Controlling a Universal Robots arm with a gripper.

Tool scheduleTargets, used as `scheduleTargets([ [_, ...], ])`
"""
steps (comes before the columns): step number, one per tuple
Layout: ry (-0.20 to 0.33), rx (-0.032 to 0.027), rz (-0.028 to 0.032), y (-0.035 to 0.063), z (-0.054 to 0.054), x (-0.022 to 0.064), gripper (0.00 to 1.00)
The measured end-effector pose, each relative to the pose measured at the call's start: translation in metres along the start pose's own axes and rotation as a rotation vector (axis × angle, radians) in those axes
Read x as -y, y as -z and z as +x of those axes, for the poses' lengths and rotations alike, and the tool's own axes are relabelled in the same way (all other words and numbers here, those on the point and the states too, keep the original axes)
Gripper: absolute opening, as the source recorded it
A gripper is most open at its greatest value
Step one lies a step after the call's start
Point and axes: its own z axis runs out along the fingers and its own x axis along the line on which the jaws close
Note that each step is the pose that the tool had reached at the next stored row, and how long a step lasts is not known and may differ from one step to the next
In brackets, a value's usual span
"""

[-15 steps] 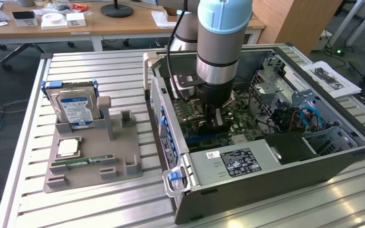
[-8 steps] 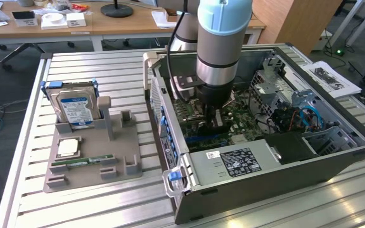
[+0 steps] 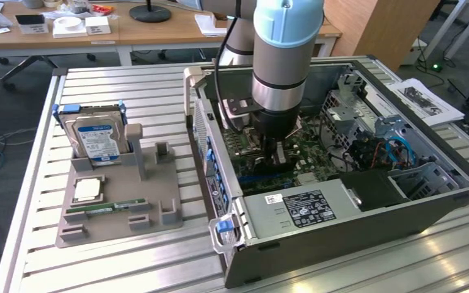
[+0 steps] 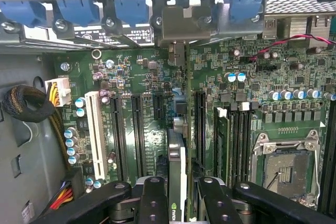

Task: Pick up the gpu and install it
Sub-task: 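Insert the gpu into the slot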

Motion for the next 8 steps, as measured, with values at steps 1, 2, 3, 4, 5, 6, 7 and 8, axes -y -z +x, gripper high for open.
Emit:
scheduleTargets([
  [1,0.000,0.0001,0.0001,-0.0001,0.0000,0.0000,0.27],
  [2,0.000,0.0003,0.0001,-0.0002,0.0000,0.0000,0.27],
  [3,0.000,0.0003,0.0002,-0.0002,0.0000,0.0000,0.27],
  [4,0.000,0.0004,0.0002,-0.0002,0.0000,0.0000,0.27],
  [5,0.000,0.0004,0.0003,-0.0002,0.0000,0.0000,0.27],
  [6,0.000,0.0004,0.0002,-0.0002,0.0000,0.0000,0.27],
  [7,0.000,0.0004,0.0002,-0.0002,0.0000,0.0000,0.27],
  [8,0.000,0.0004,0.0003,-0.0002,0.0000,0.0000,0.27],
])
